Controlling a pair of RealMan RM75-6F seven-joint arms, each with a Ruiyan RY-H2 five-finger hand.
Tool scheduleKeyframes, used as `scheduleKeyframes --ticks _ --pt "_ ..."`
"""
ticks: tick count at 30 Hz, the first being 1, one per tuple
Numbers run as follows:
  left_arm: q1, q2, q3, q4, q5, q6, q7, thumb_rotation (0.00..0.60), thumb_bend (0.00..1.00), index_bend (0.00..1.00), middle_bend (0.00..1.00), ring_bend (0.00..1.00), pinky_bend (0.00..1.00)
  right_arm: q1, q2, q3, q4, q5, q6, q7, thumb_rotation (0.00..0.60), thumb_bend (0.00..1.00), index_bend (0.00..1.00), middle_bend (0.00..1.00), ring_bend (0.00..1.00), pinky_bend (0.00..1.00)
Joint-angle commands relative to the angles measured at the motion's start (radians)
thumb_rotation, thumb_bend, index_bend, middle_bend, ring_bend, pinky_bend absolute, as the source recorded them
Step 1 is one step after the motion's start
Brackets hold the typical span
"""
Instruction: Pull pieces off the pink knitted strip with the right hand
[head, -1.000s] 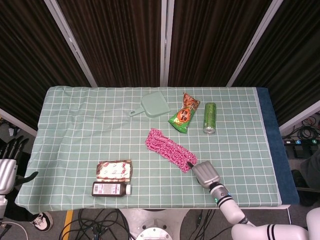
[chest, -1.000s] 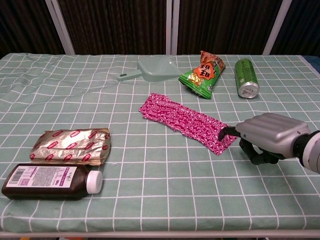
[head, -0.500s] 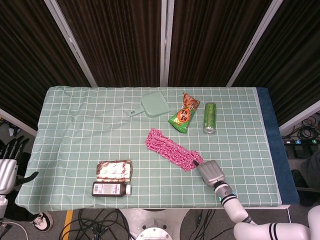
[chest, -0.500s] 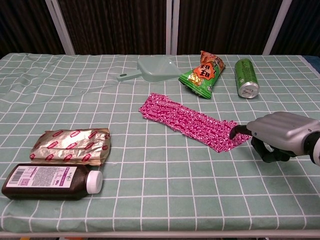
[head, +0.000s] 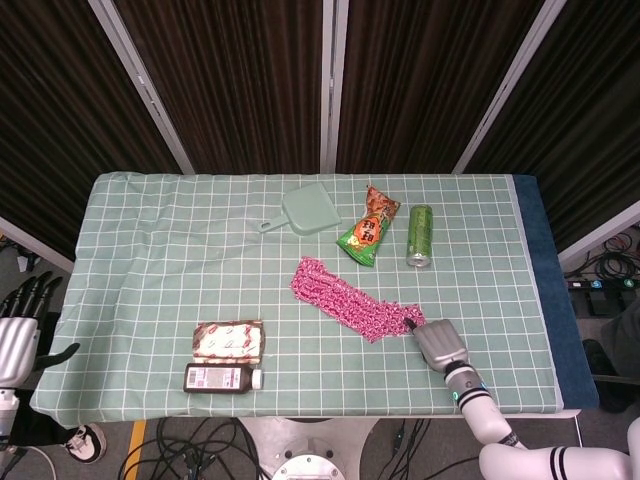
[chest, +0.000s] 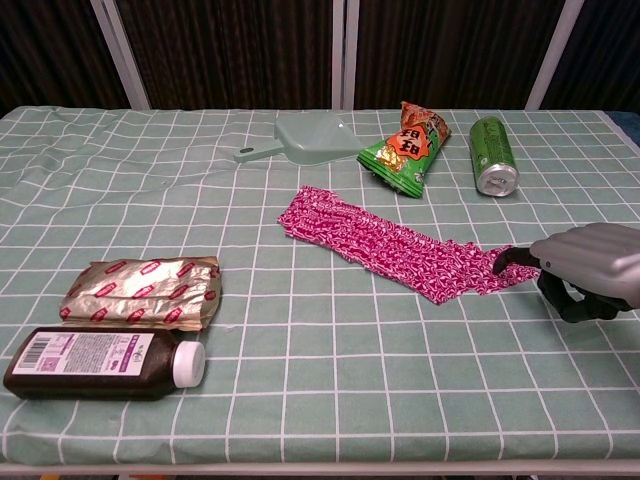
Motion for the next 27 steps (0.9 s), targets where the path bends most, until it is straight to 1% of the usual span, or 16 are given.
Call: scheduleKeyframes --ticks 1,12,23,27 --pt "-0.002 -0.001 0.000 -0.002 0.000 -0.003 0.004 0.600 0.11 0.06 0.03 0.00 0.14 -0.004 0.008 -0.006 0.005 0.001 0.000 0.011 0.600 1.00 0.16 1.00 0.96 0.86" --pt "-0.004 0.002 0.000 -0.009 0.000 -0.003 0.015 0.600 0.11 0.06 0.03 0.00 0.14 -0.031 0.051 -0.033 0.022 0.003 0.003 0.058 0.600 1.00 0.16 1.00 0.96 0.86" --pt "-0.007 0.003 0.000 -0.017 0.002 -0.004 0.025 0.600 0.11 0.06 0.03 0.00 0.14 -0.039 0.082 -0.030 0.025 0.012 0.001 0.083 0.600 1.00 0.16 1.00 0.96 0.86" --pt "-0.007 0.004 0.000 -0.020 0.002 -0.004 0.030 0.600 0.11 0.06 0.03 0.00 0.14 -0.038 0.085 -0.022 0.018 0.005 0.003 0.093 0.600 1.00 0.16 1.00 0.96 0.86"
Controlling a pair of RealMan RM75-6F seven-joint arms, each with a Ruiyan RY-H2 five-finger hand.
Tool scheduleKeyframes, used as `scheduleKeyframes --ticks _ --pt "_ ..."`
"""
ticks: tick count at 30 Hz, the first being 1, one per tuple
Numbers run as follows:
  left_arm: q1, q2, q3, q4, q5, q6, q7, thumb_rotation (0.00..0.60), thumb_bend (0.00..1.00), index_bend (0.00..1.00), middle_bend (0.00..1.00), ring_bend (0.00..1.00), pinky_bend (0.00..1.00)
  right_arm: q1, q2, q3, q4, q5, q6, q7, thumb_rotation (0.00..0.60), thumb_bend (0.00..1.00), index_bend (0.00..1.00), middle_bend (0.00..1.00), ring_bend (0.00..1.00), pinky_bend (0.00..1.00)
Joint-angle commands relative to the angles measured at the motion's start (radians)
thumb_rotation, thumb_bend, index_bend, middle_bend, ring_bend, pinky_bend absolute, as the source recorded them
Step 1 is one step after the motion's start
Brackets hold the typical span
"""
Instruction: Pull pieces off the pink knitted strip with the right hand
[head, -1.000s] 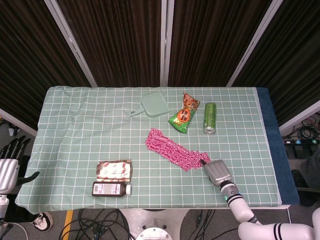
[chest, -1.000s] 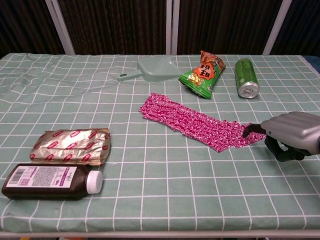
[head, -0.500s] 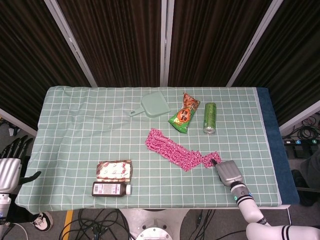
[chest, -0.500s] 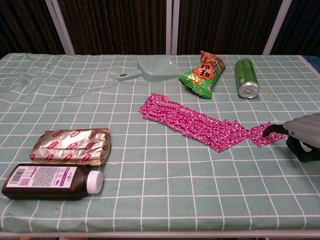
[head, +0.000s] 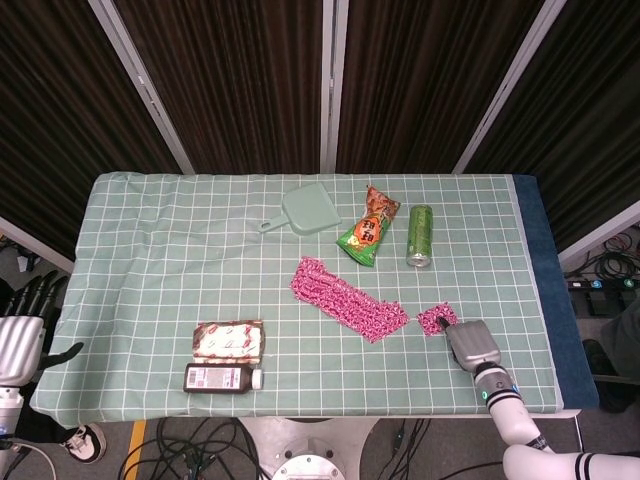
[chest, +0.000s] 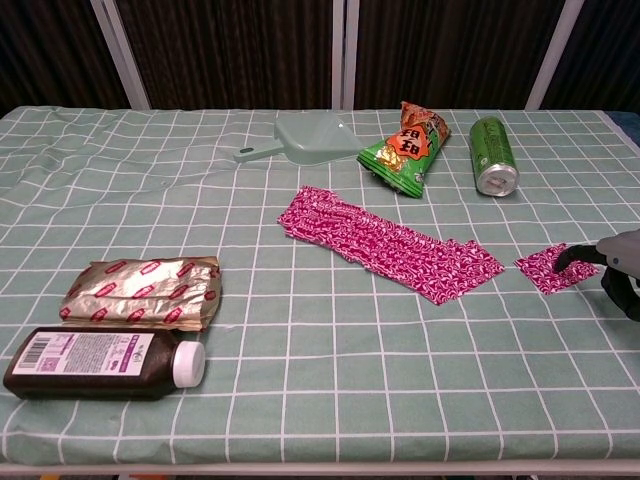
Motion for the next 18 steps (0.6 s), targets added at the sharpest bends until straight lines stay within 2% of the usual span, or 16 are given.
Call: scheduleKeyframes --ticks 1,9,18 --pt "0.000 0.002 0.000 -0.002 0.000 0.001 0.001 0.600 0.11 0.06 0.03 0.00 0.14 0.001 0.001 0.008 -0.009 -0.016 0.006 0.010 0.600 1.00 0.16 1.00 0.96 0.86" --pt "0.004 0.005 -0.001 -0.004 0.000 0.008 -0.003 0.600 0.11 0.06 0.03 0.00 0.14 0.013 -0.013 0.034 -0.049 -0.084 0.026 0.021 0.600 1.00 0.17 1.00 0.96 0.86" --pt "0.005 0.007 -0.002 0.003 -0.004 0.007 -0.014 0.600 0.11 0.06 0.03 0.00 0.14 0.059 -0.077 0.059 -0.022 -0.034 -0.014 -0.026 0.600 1.00 0.16 1.00 0.96 0.86"
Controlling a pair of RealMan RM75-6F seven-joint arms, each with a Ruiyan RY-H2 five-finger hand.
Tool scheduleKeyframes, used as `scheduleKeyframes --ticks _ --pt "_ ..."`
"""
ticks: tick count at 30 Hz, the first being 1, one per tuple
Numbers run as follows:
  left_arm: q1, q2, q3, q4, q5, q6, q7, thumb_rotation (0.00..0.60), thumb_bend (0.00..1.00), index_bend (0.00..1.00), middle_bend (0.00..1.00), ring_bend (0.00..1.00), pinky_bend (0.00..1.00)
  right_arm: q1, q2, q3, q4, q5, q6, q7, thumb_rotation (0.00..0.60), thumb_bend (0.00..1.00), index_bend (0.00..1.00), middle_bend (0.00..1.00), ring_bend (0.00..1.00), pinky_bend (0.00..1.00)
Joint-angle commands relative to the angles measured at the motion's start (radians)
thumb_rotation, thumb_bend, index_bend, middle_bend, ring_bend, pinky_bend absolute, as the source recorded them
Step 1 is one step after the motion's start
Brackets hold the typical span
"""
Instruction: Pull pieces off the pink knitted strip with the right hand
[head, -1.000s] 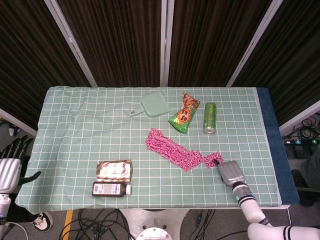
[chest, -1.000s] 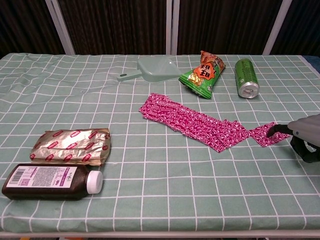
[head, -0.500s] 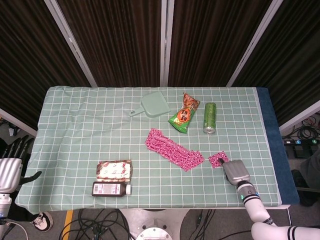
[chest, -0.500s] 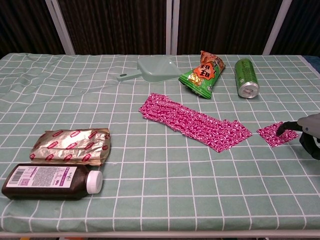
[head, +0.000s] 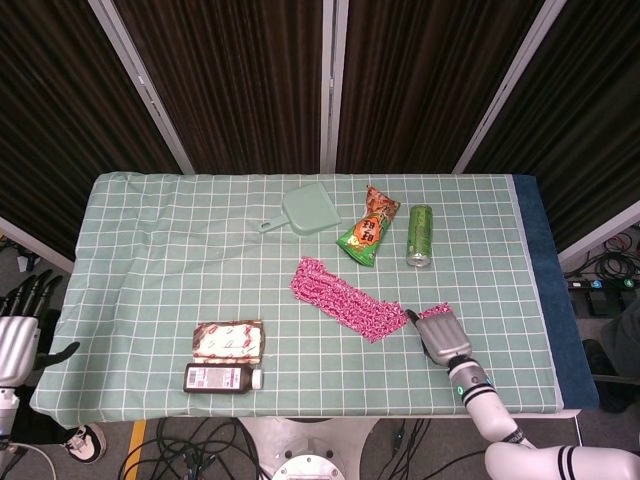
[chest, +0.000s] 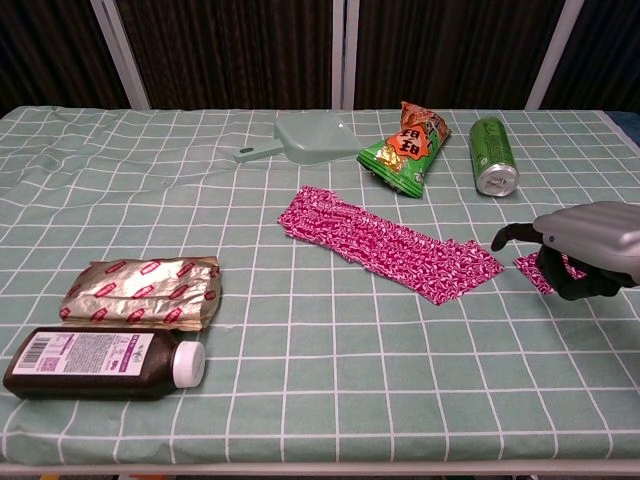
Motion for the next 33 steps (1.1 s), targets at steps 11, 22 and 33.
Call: scheduleKeyframes --ticks 11,22,33 --pt "0.001 -0.006 0.004 0.018 -0.003 -0.007 -0.012 0.600 0.11 0.06 0.03 0.00 0.14 0.062 -0.060 0.010 0.024 0.116 -0.019 -0.088 0.600 1.00 0.16 1.00 0.96 0.86" --pt "0.003 -0.005 0.001 0.015 -0.002 0.000 -0.013 0.600 0.11 0.06 0.03 0.00 0.14 0.061 -0.049 -0.028 -0.026 0.097 0.020 -0.106 0.600 1.00 0.16 1.00 0.95 0.86" --pt "0.007 0.005 -0.007 0.000 -0.009 0.011 -0.011 0.600 0.11 0.06 0.03 0.00 0.14 0.054 -0.028 -0.071 -0.100 0.074 0.035 -0.122 0.600 1.00 0.16 1.00 0.95 0.86"
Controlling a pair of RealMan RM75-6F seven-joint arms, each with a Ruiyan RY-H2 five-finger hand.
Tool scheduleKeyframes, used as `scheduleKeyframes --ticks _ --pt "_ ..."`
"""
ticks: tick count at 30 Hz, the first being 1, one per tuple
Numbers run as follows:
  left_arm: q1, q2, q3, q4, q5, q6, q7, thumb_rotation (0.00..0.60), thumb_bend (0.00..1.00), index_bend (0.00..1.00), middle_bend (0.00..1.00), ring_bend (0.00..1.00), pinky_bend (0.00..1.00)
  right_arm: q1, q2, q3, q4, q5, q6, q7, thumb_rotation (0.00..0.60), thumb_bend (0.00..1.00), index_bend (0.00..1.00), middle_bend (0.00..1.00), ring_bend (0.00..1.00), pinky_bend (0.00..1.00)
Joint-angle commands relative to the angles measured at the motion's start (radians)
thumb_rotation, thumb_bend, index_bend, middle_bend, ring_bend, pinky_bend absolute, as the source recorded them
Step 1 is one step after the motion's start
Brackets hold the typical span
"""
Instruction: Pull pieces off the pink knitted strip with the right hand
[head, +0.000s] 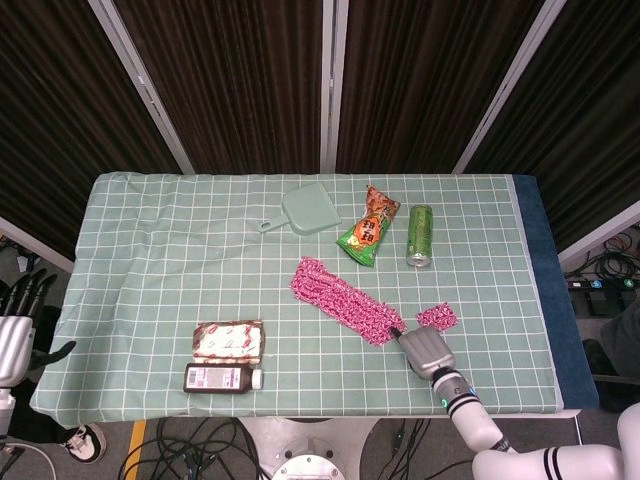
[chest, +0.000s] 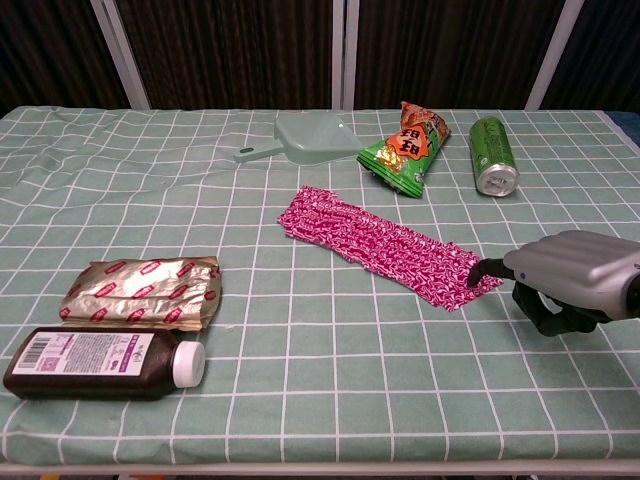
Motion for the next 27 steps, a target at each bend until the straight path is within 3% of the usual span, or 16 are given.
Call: scheduleKeyframes --ticks 1,9,17,27 --pt "0.001 0.002 -0.001 -0.002 0.000 0.001 -0.002 0.600 0.11 0.06 0.03 0.00 0.14 -0.001 0.004 -0.006 -0.008 -0.002 0.001 -0.001 0.600 1.00 0.15 1.00 0.95 0.86" --pt "0.000 0.002 -0.001 -0.002 0.001 -0.001 -0.005 0.600 0.11 0.06 0.03 0.00 0.14 -0.008 0.007 0.008 0.002 -0.033 0.027 0.022 0.600 1.00 0.16 1.00 0.95 0.86" --pt "-0.001 -0.002 0.002 0.008 0.001 -0.005 -0.009 0.600 0.11 0.06 0.03 0.00 0.14 0.009 -0.020 0.020 0.053 0.028 -0.005 0.008 0.600 1.00 0.16 1.00 0.95 0.86" --pt "0.002 -0.001 0.002 0.008 0.005 0.001 -0.012 0.600 0.11 0.06 0.03 0.00 0.14 0.013 -0.015 0.002 0.029 0.019 -0.009 0.007 0.600 1.00 0.16 1.00 0.96 0.86"
